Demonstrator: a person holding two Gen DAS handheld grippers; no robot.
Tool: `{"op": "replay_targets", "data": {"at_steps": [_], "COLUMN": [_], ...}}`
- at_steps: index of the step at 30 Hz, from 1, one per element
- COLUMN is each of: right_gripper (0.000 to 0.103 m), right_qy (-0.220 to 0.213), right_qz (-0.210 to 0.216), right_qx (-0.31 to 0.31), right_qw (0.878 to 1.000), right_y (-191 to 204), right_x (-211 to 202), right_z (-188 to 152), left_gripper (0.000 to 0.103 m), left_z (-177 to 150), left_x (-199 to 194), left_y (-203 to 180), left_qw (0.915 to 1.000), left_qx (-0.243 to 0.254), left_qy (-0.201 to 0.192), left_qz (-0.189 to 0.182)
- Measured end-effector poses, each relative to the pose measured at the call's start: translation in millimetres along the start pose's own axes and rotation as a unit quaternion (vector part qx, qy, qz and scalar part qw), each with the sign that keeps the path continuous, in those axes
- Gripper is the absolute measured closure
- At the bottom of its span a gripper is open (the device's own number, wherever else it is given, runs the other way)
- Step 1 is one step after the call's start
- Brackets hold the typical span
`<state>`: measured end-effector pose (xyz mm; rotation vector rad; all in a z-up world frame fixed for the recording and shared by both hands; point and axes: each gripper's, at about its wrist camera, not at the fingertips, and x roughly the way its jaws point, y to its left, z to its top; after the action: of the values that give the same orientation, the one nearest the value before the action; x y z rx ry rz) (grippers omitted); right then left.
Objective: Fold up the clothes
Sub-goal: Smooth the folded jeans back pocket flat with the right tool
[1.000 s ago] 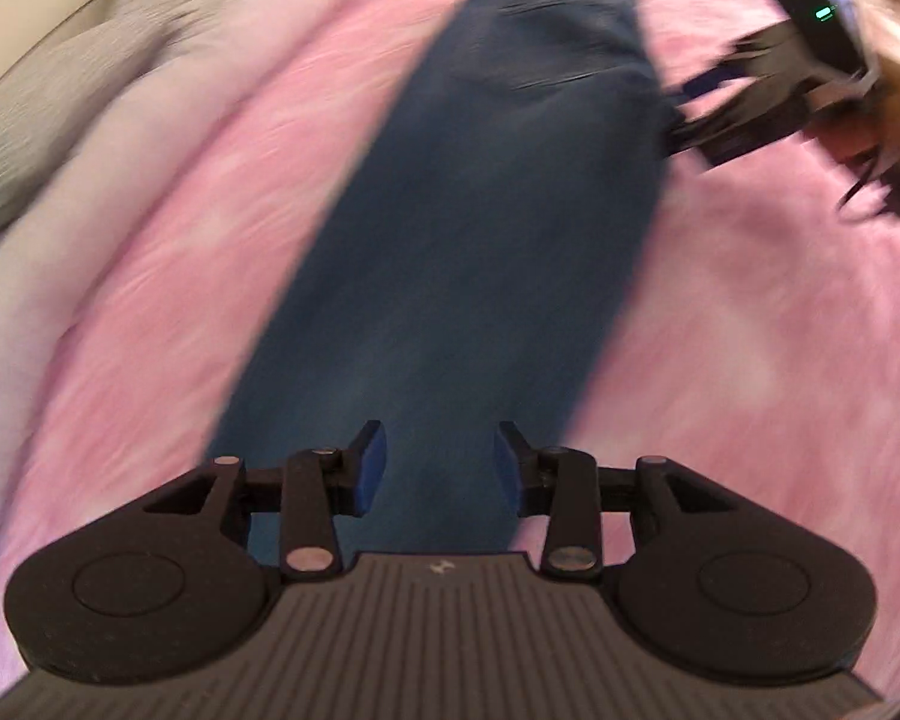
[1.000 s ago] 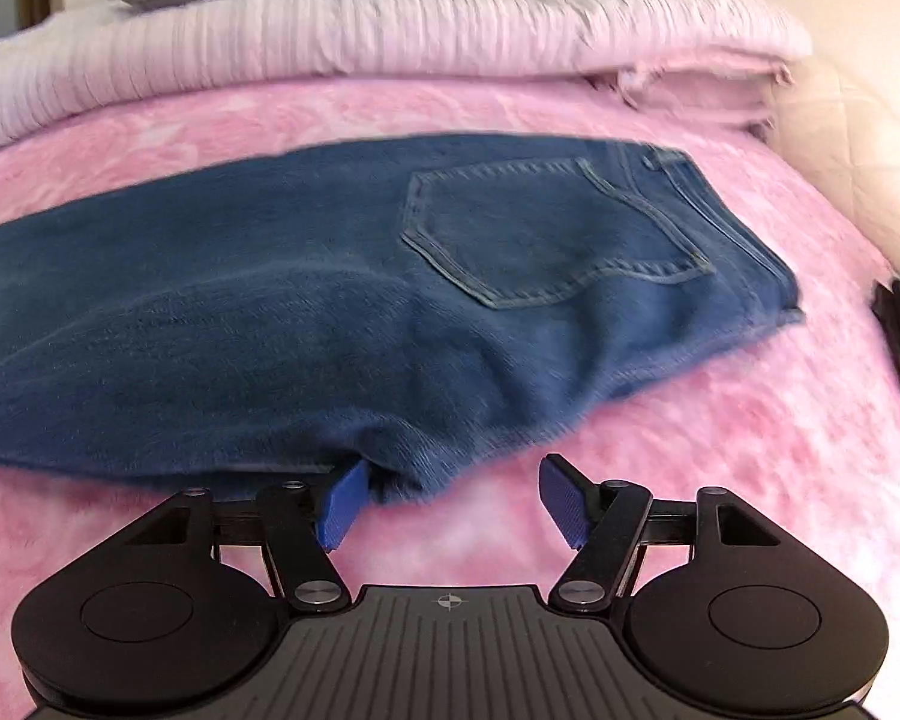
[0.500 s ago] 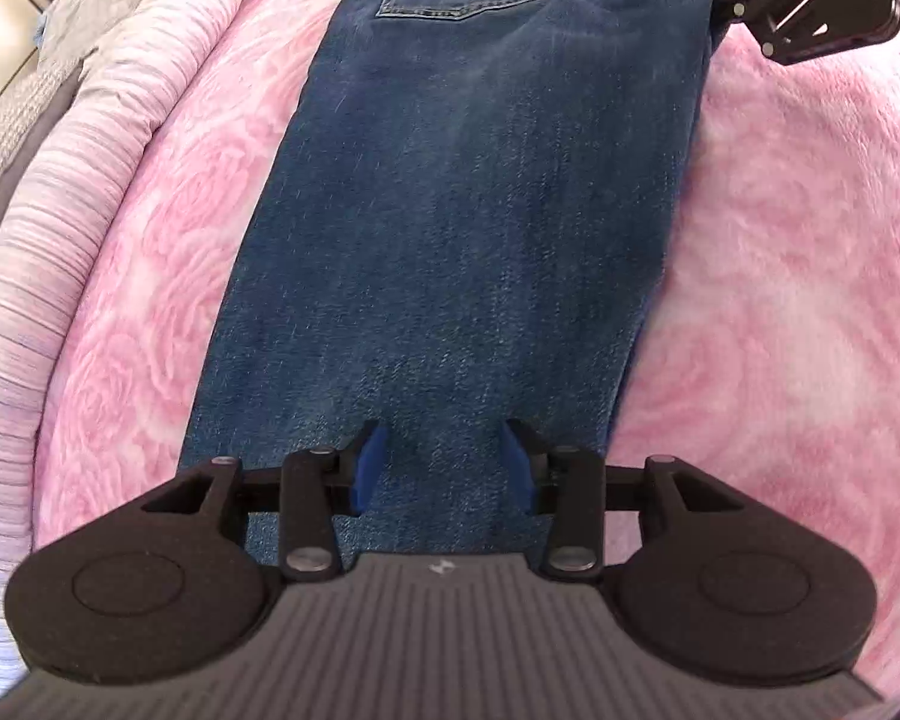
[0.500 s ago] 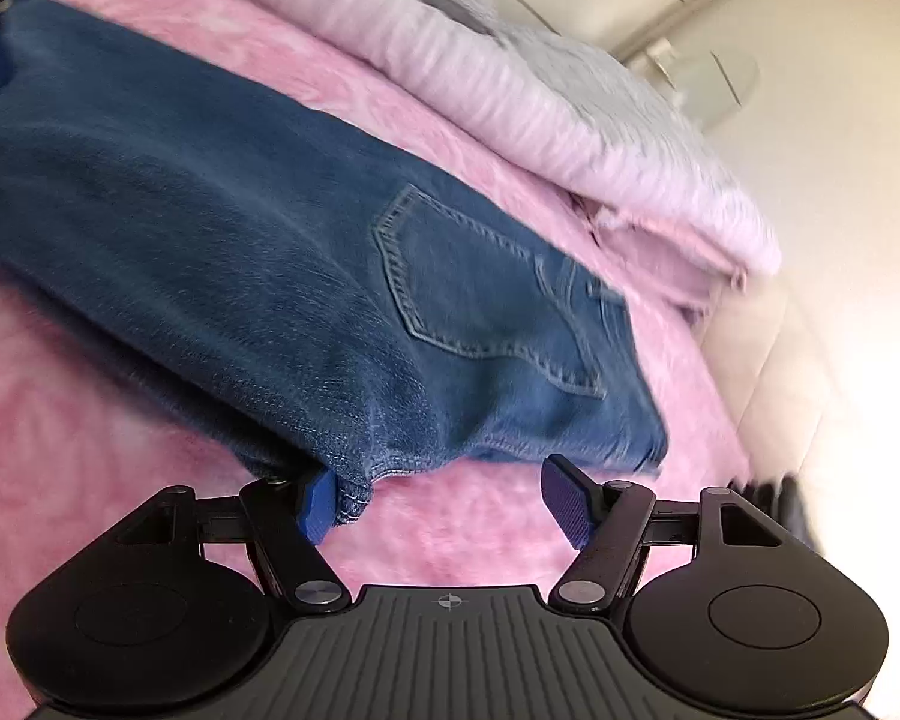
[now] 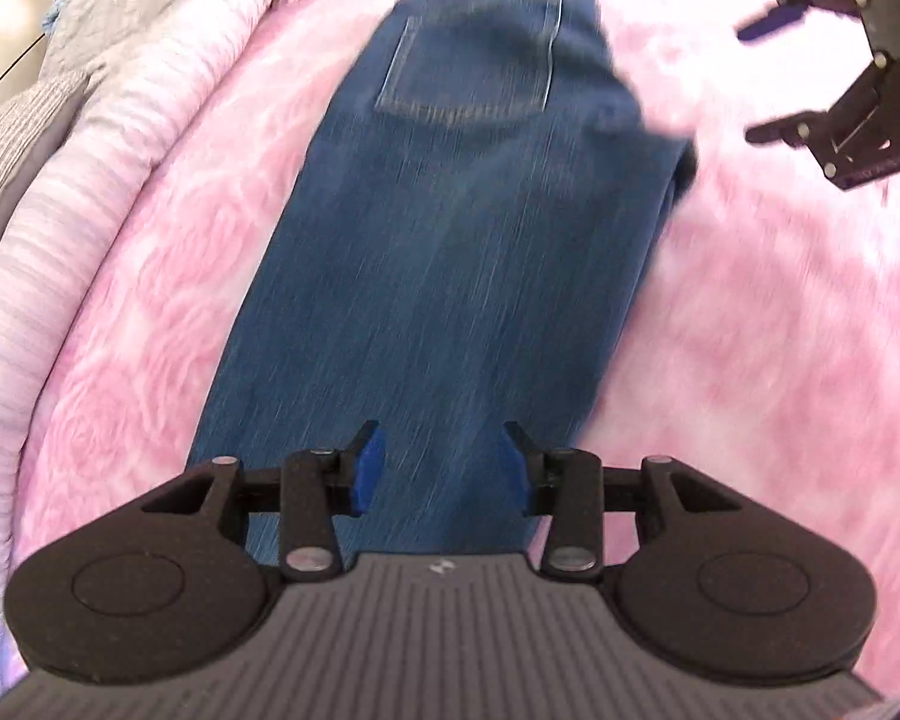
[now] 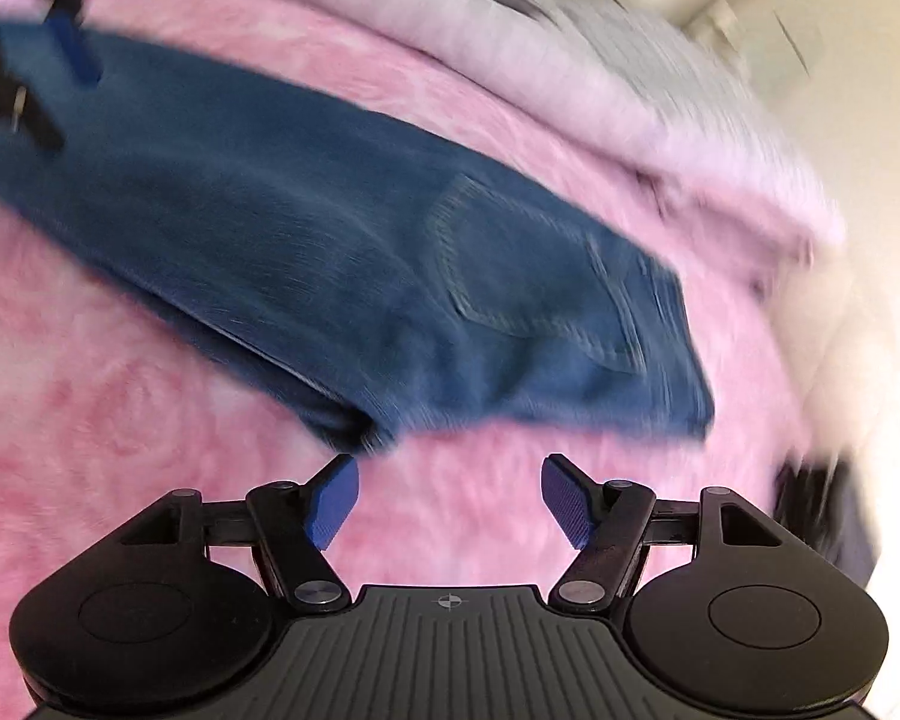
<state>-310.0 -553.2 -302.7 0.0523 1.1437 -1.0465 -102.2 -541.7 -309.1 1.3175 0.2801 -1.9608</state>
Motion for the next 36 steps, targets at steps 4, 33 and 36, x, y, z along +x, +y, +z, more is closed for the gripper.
{"op": "replay_targets", "data": {"at_steps": [4,33,36], "right_gripper": [0.034,0.05,0.05], "right_qy": [0.026,-0.024,-0.029], "right_qz": [0.024,0.203,0.195], "right_qx": [0.125,0.152,0.151], "right_qw": [0.992,0.967,0.969], "right_y": [-75,-223,-225], "right_x": [1,203,188], "right_z": [-11,64,63], "left_gripper": [0.066,0.06,0.061], "left_z": [40,157,148], "left_x": [8,143,124], "left_y": [-12,-18,-11], "left_qw": [0.9994,0.9932,0.9909], "left_qx": [-0.019,-0.078,-0.107], "left_qy": [-0.023,0.076,0.079], "left_qz": [-0.017,-0.04,-0.022]}}
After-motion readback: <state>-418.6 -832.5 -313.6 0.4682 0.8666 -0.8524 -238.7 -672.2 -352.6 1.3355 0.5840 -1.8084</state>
